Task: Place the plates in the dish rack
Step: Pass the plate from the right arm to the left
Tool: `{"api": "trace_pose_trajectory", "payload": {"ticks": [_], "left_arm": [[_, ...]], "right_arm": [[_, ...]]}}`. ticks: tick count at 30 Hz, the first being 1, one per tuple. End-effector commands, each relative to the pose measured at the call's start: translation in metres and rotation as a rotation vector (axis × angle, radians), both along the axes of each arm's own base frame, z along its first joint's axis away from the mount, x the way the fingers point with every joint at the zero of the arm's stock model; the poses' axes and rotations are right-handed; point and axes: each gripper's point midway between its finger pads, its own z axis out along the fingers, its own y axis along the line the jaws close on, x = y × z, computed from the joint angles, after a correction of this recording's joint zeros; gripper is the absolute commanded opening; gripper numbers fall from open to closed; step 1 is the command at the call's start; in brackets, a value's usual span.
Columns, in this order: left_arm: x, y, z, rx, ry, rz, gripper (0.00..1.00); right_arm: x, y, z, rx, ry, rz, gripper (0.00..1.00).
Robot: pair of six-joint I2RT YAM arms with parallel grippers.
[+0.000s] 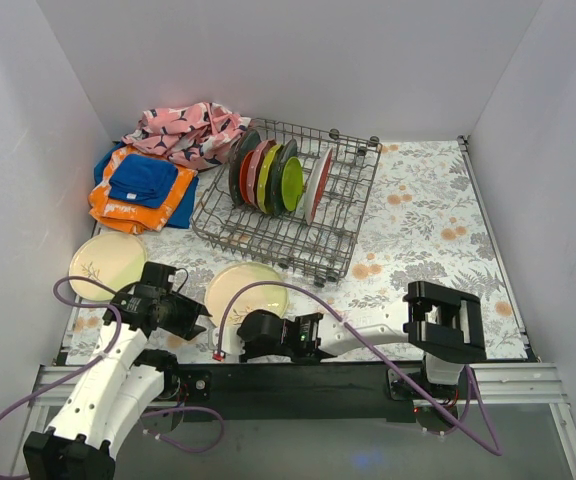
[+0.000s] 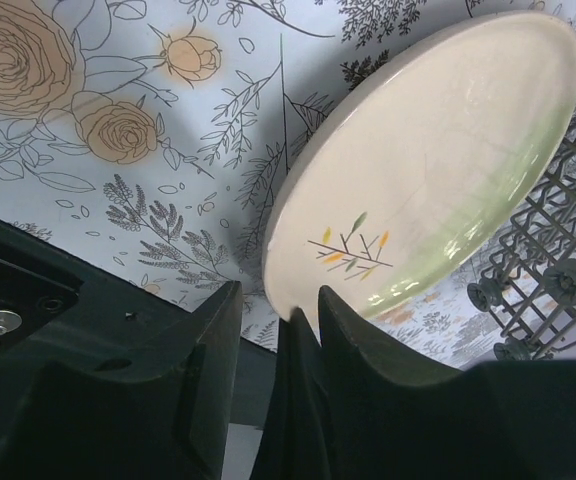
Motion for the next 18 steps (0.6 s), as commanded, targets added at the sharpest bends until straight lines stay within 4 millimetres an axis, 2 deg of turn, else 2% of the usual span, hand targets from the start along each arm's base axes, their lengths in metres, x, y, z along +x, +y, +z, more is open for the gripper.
{"api": "trace_pose_trajectory", "payload": {"ticks": [1,7,15,18], "left_arm": [[0.000,0.003,0.003,0.021,0.003,0.002,0.35],[-0.001,-0.002,-0.012,-0.008,0.021,0.003,0.36],[0.024,-0.009,-0.011,-0.053,-0.061,0.031,0.37],[0.026,-0.011,-0.015,-0.060,-0.071,0.024,0.38]], "right_arm": [[0.004,0.013,0.043,0.147,0.022,-0.014,0.01],[0.000,0.014,0.053,0.160,0.066,-0.012,0.01],[-0.004,0.020,0.068,0.177,0.105,-0.001,0.01],[-0.003,0.022,0.074,0.183,0.115,-0.004,0.01]]}}
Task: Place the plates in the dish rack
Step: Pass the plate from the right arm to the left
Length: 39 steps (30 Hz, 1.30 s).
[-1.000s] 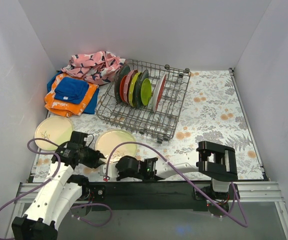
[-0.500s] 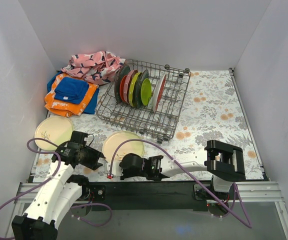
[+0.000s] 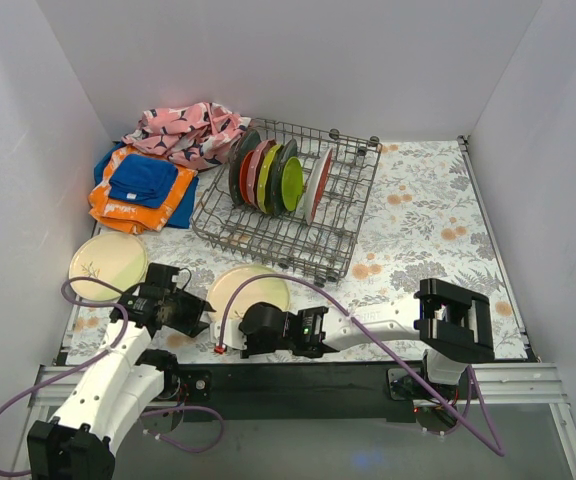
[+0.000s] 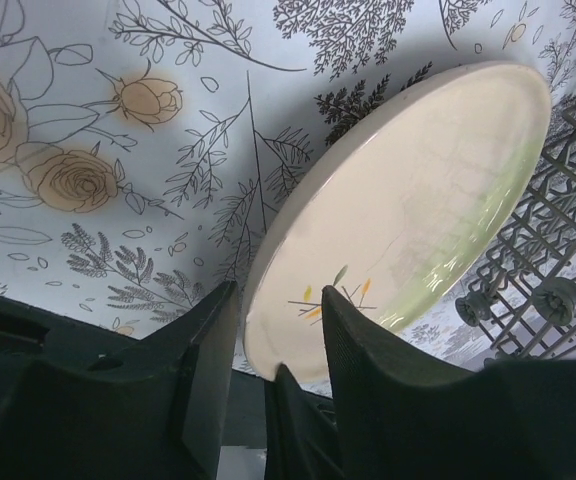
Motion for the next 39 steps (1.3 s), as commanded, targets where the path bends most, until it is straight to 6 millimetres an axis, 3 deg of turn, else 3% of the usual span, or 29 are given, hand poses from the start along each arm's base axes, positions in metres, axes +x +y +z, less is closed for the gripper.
{"api": "trace_pose_trajectory", "payload": {"ticks": [1,15,23,29,33,39], "left_arm": [[0.010,-0.007,0.000,-0.045,-0.038,0.015,0.38],[0.010,-0.010,-0.004,-0.066,-0.102,-0.013,0.47],[0.026,-0.014,0.010,-0.117,-0.212,0.025,0.51],[0.023,-0.015,0.011,-0.133,-0.209,0.031,0.51],[0.026,-0.014,0.021,-0.136,-0.246,0.039,0.44],[0.027,-0.012,0.041,-0.145,-0.303,0.060,0.25]], "right_arm": [[0.004,0.027,0.062,0.169,0.016,-0.013,0.01],[0.006,0.037,0.090,0.212,0.099,-0.026,0.01],[0.002,0.041,0.108,0.222,0.187,-0.019,0.01],[-0.004,0.046,0.125,0.243,0.243,-0.009,0.01],[-0.007,0.048,0.130,0.249,0.275,-0.005,0.01],[-0.009,0.046,0.130,0.244,0.310,0.007,0.01]]}}
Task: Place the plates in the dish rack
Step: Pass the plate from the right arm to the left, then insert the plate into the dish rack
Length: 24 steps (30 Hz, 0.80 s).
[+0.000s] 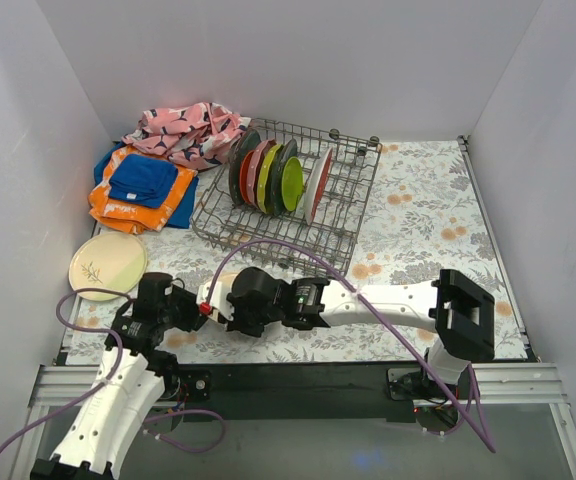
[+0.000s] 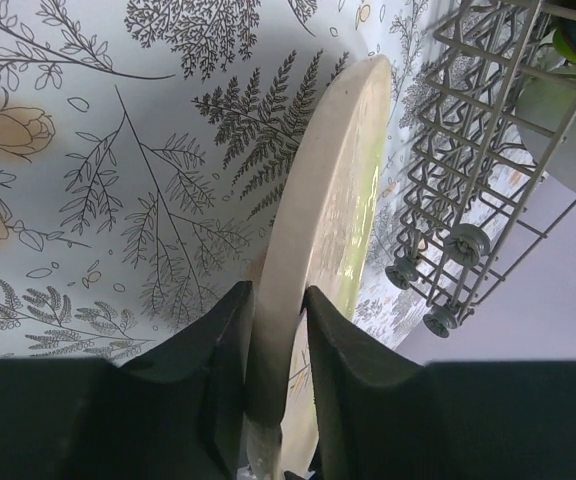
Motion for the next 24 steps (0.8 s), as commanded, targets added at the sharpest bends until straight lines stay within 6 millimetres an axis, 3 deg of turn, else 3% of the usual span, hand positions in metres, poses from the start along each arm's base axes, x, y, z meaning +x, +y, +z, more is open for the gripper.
{"api": "trace_pose_trajectory", "payload": {"ticks": [1,8,11,12,14,15,18,24], "left_arm": [[0.007,0.000,0.029,-0.061,-0.046,0.072,0.22],[0.005,0.006,0.043,-0.035,-0.075,0.083,0.00],[0.003,0.008,0.048,-0.016,-0.085,0.075,0.00],[0.004,0.008,0.052,-0.011,-0.099,0.065,0.00],[0.004,0.009,0.055,0.010,-0.111,0.044,0.00],[0.005,0.009,0.064,0.016,-0.135,0.036,0.00],[0.009,0.011,0.082,0.055,-0.193,0.006,0.00],[0.014,0.010,0.114,0.143,-0.295,-0.106,0.00]], "right_arm": [[-0.009,0.017,0.062,0.169,0.024,0.047,0.01],[-0.014,0.005,0.075,0.189,0.096,0.129,0.05],[-0.014,-0.003,0.086,0.207,0.139,0.177,0.24],[-0.013,-0.006,0.090,0.216,0.142,0.192,0.39],[-0.011,-0.013,0.098,0.227,0.163,0.230,0.51],[-0.009,-0.016,0.104,0.239,0.149,0.254,0.63],[0.004,-0.028,0.120,0.259,0.157,0.275,0.76],[0.044,-0.058,0.145,0.303,0.140,0.251,0.84]]}}
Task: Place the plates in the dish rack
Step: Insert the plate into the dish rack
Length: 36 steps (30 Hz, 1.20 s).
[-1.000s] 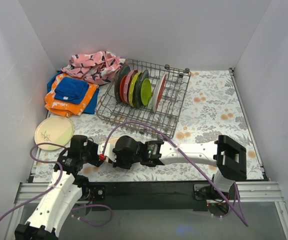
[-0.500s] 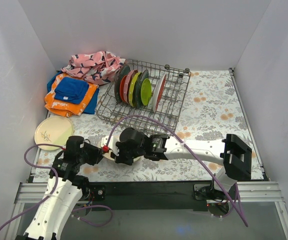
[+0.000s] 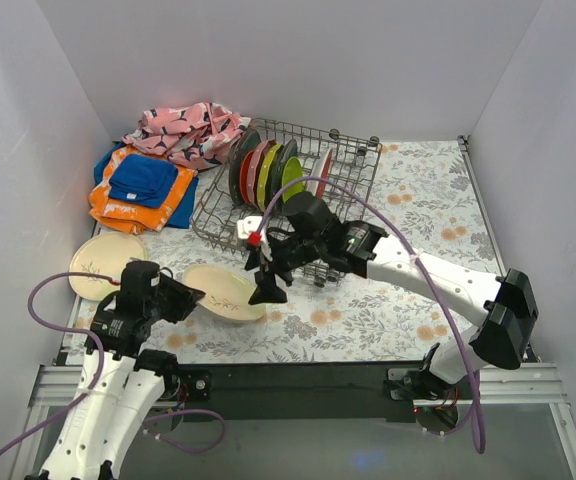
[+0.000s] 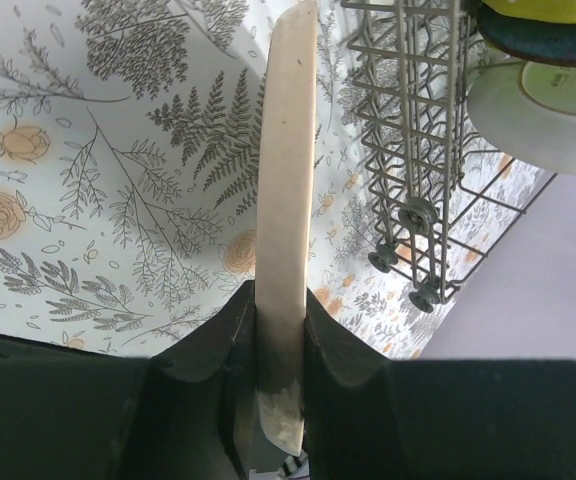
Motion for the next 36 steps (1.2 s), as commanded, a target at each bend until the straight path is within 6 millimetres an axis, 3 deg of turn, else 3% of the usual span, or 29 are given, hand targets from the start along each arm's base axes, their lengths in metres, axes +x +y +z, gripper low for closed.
{"api": "trace_pose_trajectory", "payload": {"ticks": [1,16,23,28,36], "left_arm": [[0.017,-0.007,0.056,0.032,-0.190,-0.104,0.00],[0.010,-0.026,0.110,0.154,-0.369,-0.433,0.00],[0.012,-0.039,0.148,0.145,-0.490,-0.522,0.00],[0.027,-0.056,0.175,0.085,-0.576,-0.578,0.00],[0.071,-0.082,0.213,0.018,-0.663,-0.673,0.00]], "right_arm": [[0.018,-0.025,0.038,0.076,-0.013,0.026,0.84],[0.095,-0.086,0.075,0.138,-0.047,-0.163,0.85],[0.128,-0.114,0.085,0.158,-0.056,-0.272,0.85],[0.163,-0.146,0.089,0.155,-0.078,-0.412,0.85],[0.207,-0.202,0.081,0.131,-0.078,-0.671,0.85]]}}
